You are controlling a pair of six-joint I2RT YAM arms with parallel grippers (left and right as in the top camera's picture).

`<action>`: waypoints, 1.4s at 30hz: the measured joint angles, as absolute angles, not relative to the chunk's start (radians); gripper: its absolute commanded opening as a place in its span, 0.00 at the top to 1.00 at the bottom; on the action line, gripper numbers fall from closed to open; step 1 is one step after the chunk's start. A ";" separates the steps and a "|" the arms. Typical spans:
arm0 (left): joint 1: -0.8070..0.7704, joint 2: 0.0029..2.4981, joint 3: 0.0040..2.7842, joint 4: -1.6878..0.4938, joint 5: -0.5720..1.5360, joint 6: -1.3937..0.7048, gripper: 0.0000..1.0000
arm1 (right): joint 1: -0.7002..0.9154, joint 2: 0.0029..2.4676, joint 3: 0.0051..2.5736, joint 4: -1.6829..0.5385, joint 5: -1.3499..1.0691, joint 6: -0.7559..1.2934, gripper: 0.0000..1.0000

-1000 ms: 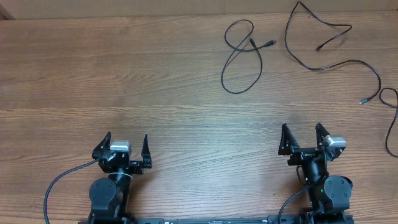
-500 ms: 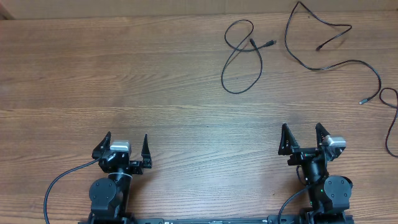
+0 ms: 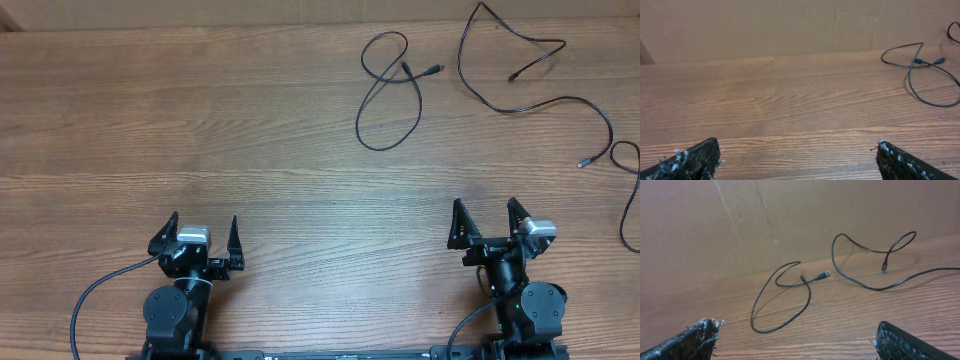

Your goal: Untangle cables

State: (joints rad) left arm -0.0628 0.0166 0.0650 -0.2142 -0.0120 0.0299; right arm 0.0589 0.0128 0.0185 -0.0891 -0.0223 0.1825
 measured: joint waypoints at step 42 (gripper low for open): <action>-0.063 0.016 0.009 -0.078 -0.012 0.030 0.00 | 0.059 0.013 0.019 -0.089 -0.022 0.183 0.00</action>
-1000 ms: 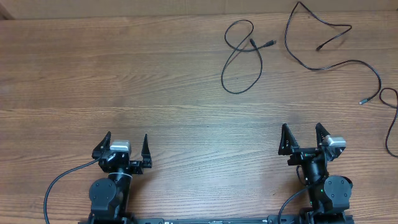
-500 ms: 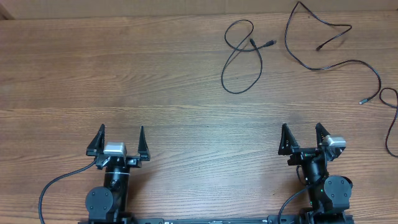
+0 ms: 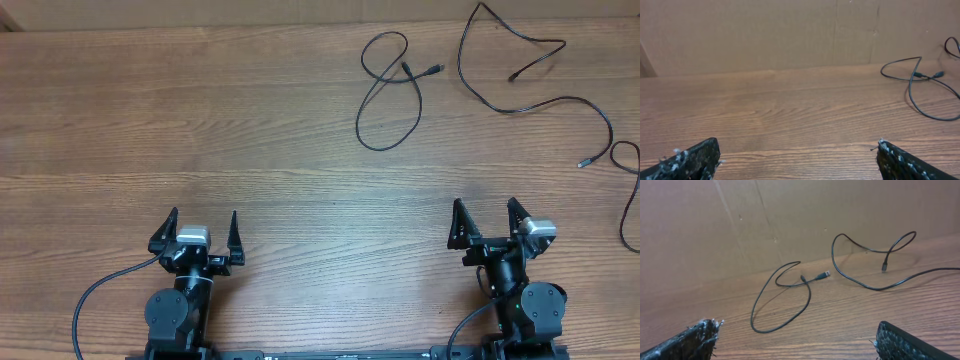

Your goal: Untangle cables

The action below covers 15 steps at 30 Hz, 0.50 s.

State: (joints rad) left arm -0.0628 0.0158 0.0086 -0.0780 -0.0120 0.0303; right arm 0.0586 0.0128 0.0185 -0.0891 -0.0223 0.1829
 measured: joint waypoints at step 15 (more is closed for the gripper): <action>-0.031 0.016 0.009 -0.078 -0.012 0.030 0.01 | 0.059 0.013 0.019 -0.089 -0.022 0.183 0.00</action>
